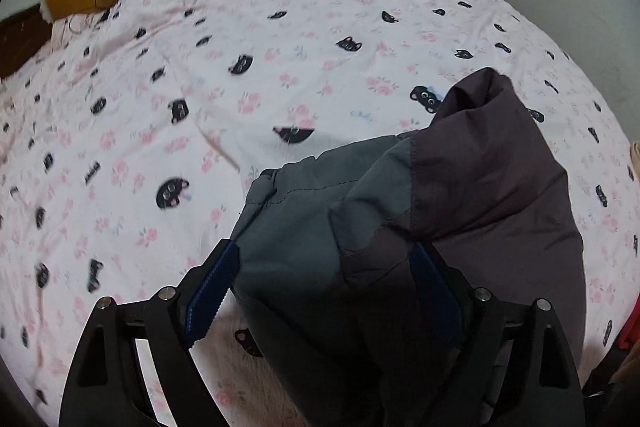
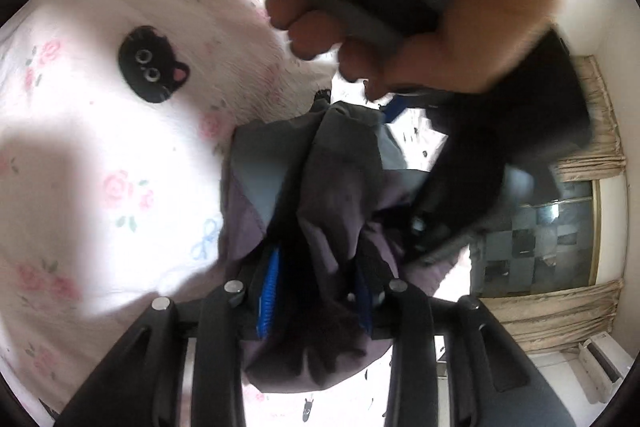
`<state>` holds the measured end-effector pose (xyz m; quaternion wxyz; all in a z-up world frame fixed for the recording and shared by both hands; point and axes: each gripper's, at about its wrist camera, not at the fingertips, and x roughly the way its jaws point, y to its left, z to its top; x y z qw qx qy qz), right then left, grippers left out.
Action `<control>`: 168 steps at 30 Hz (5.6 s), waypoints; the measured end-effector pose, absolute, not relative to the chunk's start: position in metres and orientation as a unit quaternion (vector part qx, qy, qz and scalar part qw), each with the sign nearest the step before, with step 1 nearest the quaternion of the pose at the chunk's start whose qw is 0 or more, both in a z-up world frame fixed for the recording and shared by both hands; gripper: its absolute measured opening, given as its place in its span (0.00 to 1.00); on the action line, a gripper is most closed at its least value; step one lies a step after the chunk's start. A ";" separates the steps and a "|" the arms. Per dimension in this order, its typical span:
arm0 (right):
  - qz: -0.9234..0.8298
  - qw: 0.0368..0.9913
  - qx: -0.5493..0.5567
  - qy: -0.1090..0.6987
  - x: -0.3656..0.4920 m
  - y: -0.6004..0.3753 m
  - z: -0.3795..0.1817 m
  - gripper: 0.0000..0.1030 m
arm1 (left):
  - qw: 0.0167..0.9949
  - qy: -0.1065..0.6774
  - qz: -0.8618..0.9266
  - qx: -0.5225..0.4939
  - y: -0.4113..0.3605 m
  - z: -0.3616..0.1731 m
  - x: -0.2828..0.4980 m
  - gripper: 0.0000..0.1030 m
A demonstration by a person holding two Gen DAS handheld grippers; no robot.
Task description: Fold clothes
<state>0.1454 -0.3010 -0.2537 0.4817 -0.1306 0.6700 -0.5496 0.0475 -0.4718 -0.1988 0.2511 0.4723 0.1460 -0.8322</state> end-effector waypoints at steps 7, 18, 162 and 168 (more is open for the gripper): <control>-0.565 0.615 -0.003 0.550 0.113 -0.291 -0.177 0.48 | 0.251 0.200 -0.833 0.450 -0.486 -0.214 0.062 0.95; -0.647 0.626 0.298 0.317 -0.048 -0.397 -0.091 0.47 | 0.252 0.249 -0.836 0.419 -0.490 -0.230 0.078 0.98; -0.620 0.602 0.502 -0.022 -0.060 -0.294 -0.170 0.50 | 0.152 0.383 -0.876 0.251 -0.426 -0.167 0.145 0.28; -0.604 0.635 0.480 -0.015 -0.038 -0.315 -0.143 0.50 | 0.189 0.377 -0.879 0.222 -0.443 -0.142 0.181 0.28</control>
